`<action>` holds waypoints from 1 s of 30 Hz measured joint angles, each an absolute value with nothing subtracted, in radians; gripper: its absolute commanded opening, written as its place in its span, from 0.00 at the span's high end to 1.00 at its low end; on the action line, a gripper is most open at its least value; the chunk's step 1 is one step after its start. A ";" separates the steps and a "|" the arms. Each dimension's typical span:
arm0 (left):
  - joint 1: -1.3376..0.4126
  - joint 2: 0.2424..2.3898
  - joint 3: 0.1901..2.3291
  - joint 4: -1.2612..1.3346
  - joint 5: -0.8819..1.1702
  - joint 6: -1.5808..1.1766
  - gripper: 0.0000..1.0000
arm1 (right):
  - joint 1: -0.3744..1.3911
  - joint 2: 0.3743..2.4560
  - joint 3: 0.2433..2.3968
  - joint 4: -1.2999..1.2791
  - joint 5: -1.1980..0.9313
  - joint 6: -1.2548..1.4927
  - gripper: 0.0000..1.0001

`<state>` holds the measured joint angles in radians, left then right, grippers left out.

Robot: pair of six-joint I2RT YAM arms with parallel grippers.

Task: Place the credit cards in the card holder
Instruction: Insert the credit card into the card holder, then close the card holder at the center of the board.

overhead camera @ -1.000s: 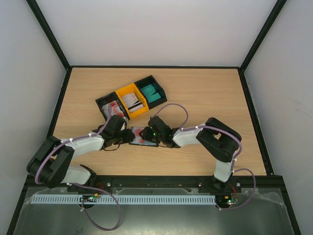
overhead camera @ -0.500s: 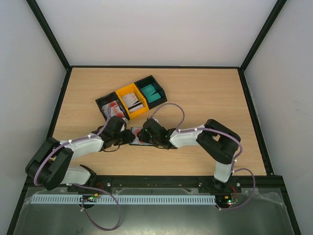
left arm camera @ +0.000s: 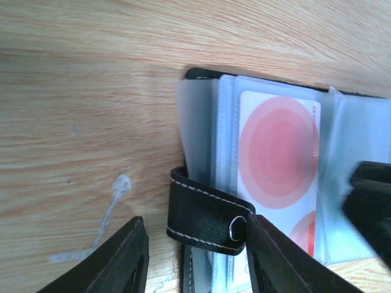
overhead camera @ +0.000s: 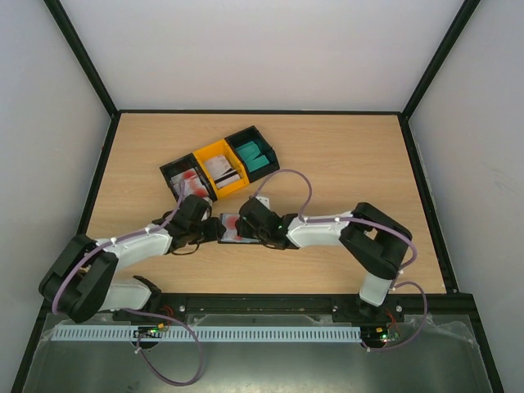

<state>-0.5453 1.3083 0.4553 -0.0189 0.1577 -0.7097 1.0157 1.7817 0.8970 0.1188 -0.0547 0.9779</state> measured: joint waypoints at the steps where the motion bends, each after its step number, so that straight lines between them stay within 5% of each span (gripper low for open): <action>1: -0.546 1.302 0.458 -0.031 0.145 -0.709 0.52 | 1.015 1.765 0.892 0.105 -0.038 0.974 0.59; 9: -0.547 1.282 0.493 -0.105 0.063 -0.704 0.55 | 1.001 1.650 0.871 0.035 0.076 0.934 0.58; 20: -0.586 1.270 0.499 -0.096 0.126 -0.656 0.24 | 1.001 1.638 0.816 0.035 0.086 0.926 0.58; 30: -0.725 1.392 0.641 -0.178 -0.108 -0.635 0.22 | 1.000 1.638 0.788 0.049 0.065 0.926 0.57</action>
<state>-0.7246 1.3922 0.6411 -0.1780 -0.1078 -0.6353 1.0004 1.6379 0.7876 0.0486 0.0654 0.9257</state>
